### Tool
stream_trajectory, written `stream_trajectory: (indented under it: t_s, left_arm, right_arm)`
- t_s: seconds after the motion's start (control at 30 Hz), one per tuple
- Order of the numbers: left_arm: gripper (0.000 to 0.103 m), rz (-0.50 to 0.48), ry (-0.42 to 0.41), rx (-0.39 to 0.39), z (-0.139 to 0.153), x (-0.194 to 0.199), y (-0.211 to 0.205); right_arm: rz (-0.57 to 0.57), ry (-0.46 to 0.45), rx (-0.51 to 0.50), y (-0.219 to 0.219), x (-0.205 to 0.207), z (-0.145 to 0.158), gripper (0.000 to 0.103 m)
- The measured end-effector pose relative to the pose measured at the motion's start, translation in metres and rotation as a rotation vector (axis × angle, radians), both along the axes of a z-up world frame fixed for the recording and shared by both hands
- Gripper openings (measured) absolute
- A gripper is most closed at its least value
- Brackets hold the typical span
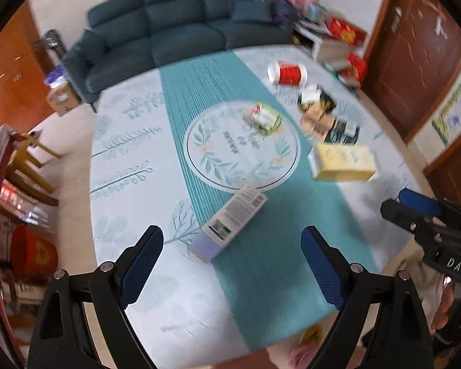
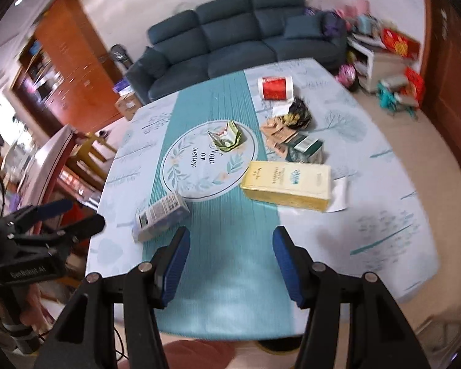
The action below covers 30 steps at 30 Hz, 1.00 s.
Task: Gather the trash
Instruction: 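Grasp the white barcode box with the left gripper while the right grasps the yellow atomy box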
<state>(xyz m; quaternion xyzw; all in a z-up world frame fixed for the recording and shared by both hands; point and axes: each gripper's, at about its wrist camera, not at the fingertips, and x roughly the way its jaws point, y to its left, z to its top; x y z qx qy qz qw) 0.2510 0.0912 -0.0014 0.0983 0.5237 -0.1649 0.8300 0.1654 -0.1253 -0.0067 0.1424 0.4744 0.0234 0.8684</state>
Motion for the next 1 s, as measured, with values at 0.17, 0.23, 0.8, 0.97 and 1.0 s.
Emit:
stream_trajectory:
  t_s: [0.17, 0.23, 0.8, 0.97, 1.0]
  left_arm:
    - [0.09, -0.147, 0.103, 0.034, -0.044, 0.03, -0.014]
    - [0.09, -0.185, 0.132, 0.053, -0.06, 0.038, -0.02]
    - [0.037, -0.19, 0.305, 0.043, -0.124, 0.083, -0.026]
    - [0.037, -0.154, 0.3, 0.004, -0.115, 0.098, -0.019]
    - [0.037, -0.144, 0.3, -0.005, -0.113, 0.101, -0.017]
  right_arm:
    - [-0.092, 0.066, 0.038, 0.011, 0.018, -0.032, 0.056]
    - [-0.113, 0.086, 0.038, 0.013, 0.02, -0.04, 0.056]
    - [-0.018, 0.006, -0.228, -0.004, 0.051, -0.042, 0.056]
    - [0.172, -0.041, -0.308, 0.0, 0.078, -0.035, 0.068]
    - [0.204, -0.042, -0.317, 0.001, 0.082, -0.035, 0.068]
